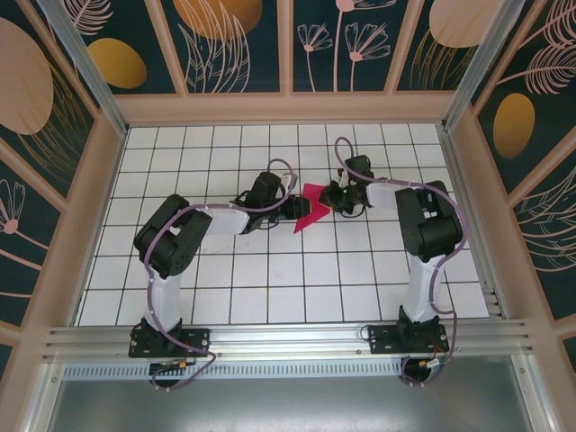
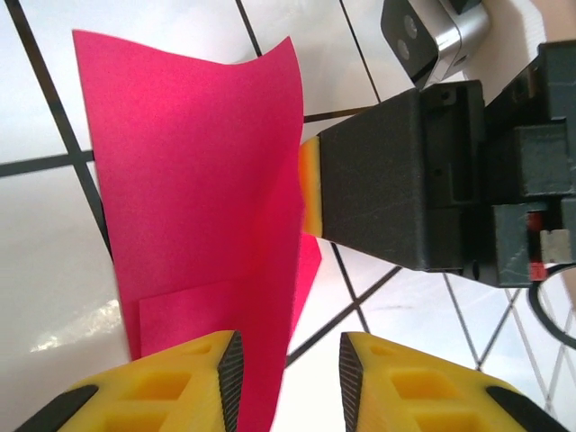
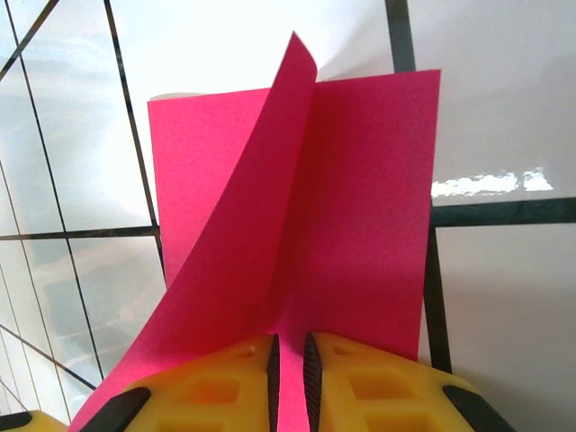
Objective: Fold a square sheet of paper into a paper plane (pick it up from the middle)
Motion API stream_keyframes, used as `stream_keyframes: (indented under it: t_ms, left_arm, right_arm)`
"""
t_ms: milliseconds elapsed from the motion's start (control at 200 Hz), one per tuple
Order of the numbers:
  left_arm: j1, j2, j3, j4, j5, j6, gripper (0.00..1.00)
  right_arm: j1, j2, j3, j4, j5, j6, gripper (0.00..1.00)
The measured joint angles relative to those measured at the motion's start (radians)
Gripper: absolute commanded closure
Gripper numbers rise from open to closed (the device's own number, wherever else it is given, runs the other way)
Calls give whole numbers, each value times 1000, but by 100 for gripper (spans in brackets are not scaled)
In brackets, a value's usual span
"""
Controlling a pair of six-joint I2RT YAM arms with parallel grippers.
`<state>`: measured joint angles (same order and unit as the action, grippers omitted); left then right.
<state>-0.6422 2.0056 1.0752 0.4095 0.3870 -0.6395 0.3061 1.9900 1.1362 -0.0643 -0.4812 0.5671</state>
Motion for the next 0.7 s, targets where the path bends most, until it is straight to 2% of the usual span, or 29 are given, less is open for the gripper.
stream_keyframes:
  t_ms: [365, 701]
  left_arm:
    - [-40, 64, -4, 71, -119, 245, 60]
    - [-50, 87, -10, 179, -152, 354, 64]
  right_arm:
    - [-5, 0, -6, 13, -18, 13, 79]
    - [-8, 0, -10, 19, -25, 16, 79]
